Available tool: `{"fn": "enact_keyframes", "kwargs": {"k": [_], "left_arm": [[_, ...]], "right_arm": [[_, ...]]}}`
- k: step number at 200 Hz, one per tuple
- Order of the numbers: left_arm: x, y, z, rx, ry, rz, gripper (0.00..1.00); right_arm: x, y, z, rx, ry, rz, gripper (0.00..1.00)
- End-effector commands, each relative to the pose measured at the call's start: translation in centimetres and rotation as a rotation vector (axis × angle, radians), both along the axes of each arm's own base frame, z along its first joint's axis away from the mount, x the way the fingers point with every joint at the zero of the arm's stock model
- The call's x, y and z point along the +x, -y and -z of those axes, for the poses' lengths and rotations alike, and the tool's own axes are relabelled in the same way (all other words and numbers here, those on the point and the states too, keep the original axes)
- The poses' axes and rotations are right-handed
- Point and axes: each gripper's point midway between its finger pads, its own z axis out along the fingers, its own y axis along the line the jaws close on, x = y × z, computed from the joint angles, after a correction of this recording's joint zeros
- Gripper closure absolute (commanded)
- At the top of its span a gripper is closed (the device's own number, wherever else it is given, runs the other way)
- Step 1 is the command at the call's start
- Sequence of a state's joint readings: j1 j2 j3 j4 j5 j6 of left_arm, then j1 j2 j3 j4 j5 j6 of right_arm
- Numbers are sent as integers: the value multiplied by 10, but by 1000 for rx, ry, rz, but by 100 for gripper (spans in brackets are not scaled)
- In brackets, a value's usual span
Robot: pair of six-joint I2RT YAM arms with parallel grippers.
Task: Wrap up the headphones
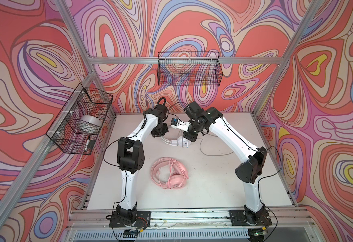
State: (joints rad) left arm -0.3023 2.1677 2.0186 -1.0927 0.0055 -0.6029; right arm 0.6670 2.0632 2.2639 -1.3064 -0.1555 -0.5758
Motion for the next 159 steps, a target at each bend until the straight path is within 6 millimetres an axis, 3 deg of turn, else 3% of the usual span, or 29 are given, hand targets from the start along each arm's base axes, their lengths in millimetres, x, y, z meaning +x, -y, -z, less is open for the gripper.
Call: {"fn": "enact_keyframes", "kwargs": {"k": [1,94,127,159], "left_arm": [[6,14,-7,-59,10,0,100],[14,32,-9,-159,26,-54,100],[19,49,-11,-254,29,-61,100],[20,53,-14,-278,31,-59,100]], "right_arm": [[-8,-7,-9,48,-15,-48,100],[-36,-47,-12,168,-126,-160,100],[-42,-50,-3,157,-171,-167,100],[-42,-50,2,151,-182,-158,100]]}}
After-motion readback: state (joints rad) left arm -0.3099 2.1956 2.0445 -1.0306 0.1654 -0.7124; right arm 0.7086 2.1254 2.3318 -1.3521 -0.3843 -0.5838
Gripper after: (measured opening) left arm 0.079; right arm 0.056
